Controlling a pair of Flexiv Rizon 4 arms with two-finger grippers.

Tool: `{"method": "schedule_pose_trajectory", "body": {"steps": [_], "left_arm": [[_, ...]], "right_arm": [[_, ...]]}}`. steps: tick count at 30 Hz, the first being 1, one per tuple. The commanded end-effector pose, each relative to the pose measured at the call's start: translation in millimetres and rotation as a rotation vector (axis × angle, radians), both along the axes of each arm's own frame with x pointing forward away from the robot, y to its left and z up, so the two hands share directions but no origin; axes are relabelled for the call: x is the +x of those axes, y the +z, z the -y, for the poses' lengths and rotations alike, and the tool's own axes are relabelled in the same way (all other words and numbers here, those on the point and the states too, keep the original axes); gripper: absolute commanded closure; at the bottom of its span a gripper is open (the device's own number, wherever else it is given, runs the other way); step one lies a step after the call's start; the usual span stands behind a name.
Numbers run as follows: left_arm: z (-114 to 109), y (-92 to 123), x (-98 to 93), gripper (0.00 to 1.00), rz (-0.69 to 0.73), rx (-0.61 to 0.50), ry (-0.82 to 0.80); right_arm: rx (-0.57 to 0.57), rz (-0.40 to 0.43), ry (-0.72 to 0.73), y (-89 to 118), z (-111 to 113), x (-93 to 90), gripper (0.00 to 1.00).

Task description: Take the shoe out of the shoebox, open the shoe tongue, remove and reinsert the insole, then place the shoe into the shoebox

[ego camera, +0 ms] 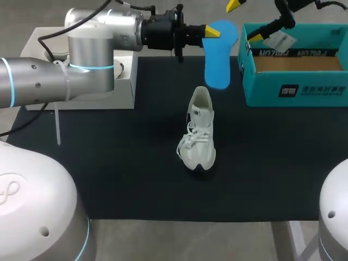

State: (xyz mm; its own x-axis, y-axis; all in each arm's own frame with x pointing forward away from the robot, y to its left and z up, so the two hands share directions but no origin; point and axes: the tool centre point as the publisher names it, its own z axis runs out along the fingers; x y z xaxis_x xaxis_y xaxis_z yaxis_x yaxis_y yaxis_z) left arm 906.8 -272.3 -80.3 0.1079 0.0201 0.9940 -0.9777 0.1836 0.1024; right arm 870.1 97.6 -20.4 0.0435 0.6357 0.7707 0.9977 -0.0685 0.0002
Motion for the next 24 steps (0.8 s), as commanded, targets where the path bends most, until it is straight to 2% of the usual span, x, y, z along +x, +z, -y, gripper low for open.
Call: {"method": "schedule_pose_trajectory", "body": {"steps": [1, 8, 14, 17, 20, 24], "left_arm": [[0.8, -0.9, 2.6, 1.00, -0.001, 0.000, -0.009], [-0.1, -3.1, 5.2, 1.00, -0.011, 0.005, -0.011], [2.0, -4.5, 5.5, 1.00, -0.016, 0.010, -0.017], [3.3, -4.7, 5.4, 1.00, -0.016, 0.015, -0.022], [2.7, -4.1, 4.5, 1.00, -0.016, 0.019, -0.020], [-0.1, -3.9, 5.1, 1.00, -0.017, 0.025, -0.013]], "right_arm": [[-0.336, 0.005, 0.022, 7.0, -3.8, 2.1, 0.00], [-0.336, 0.005, 0.022, 7.0, -3.8, 2.1, 0.00], [-0.736, -0.098, -0.087, 17.8, -18.0, 8.3, 0.00], [-0.815, -0.122, -0.098, 17.0, -24.5, 12.8, 0.00], [-0.952, -0.149, -0.114, 14.7, -31.6, 15.6, 0.00], [-1.003, -0.151, -0.119, 10.6, -33.3, 16.0, 0.00]]}}
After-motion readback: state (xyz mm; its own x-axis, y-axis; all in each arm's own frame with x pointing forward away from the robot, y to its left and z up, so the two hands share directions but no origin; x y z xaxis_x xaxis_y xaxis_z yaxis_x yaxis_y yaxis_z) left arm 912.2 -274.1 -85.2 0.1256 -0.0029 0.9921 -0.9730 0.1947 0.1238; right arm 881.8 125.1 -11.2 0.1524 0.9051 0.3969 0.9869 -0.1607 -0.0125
